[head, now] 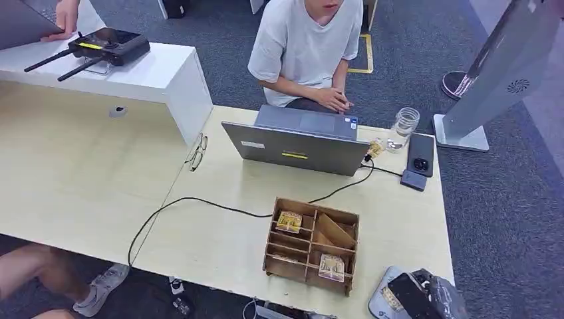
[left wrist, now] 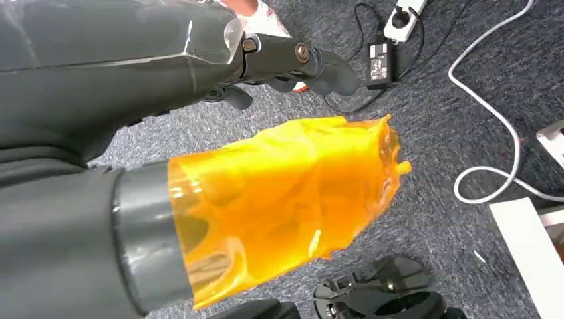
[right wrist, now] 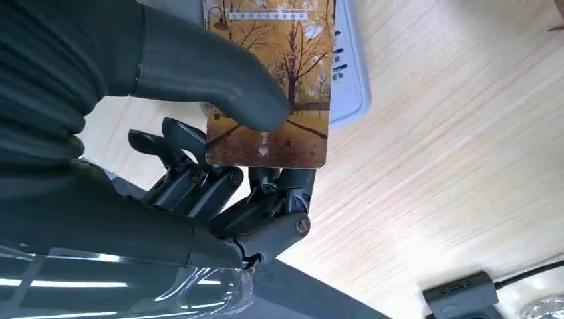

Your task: Pass the card to the sensor for recognition and then transmit it.

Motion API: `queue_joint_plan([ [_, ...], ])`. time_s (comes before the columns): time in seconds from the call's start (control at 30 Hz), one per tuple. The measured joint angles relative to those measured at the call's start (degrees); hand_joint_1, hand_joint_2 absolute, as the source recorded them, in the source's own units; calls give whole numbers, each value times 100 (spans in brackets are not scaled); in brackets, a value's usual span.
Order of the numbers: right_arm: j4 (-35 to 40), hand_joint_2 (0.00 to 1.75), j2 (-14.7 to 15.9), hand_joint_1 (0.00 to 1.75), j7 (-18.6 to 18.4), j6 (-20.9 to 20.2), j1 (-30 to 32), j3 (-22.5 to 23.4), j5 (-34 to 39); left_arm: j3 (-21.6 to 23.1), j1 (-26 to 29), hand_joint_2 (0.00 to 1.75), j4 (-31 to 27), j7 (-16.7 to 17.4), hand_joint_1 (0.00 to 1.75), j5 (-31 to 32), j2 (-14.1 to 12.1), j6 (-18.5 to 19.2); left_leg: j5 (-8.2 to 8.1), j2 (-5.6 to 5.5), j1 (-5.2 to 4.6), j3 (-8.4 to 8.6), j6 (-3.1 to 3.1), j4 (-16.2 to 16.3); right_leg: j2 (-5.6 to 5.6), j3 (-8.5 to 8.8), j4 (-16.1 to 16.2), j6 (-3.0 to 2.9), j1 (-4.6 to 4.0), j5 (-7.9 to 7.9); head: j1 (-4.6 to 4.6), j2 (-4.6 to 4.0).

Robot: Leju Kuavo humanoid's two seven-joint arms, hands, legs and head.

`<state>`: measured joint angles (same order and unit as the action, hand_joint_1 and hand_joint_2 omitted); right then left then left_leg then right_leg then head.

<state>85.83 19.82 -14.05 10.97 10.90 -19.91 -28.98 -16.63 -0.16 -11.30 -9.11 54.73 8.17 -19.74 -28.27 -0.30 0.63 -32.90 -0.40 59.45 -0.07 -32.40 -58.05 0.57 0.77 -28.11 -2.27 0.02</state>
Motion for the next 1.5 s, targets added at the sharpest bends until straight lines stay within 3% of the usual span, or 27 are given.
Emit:
queue_joint_plan([
  [0.83,-20,175,-129,175,144,275,-8,-5,-39,-17,0,0,0,-7,0,-6,-2,0,1,0,0,1,-1,0,0,0,0,0,0,1,2,0],
  [1.5,1298,175,-127,175,1154,525,305,247,284,-212,2,0,0,-120,0,-116,-2,-13,1,0,0,1,-1,0,0,0,0,0,0,1,2,0],
])
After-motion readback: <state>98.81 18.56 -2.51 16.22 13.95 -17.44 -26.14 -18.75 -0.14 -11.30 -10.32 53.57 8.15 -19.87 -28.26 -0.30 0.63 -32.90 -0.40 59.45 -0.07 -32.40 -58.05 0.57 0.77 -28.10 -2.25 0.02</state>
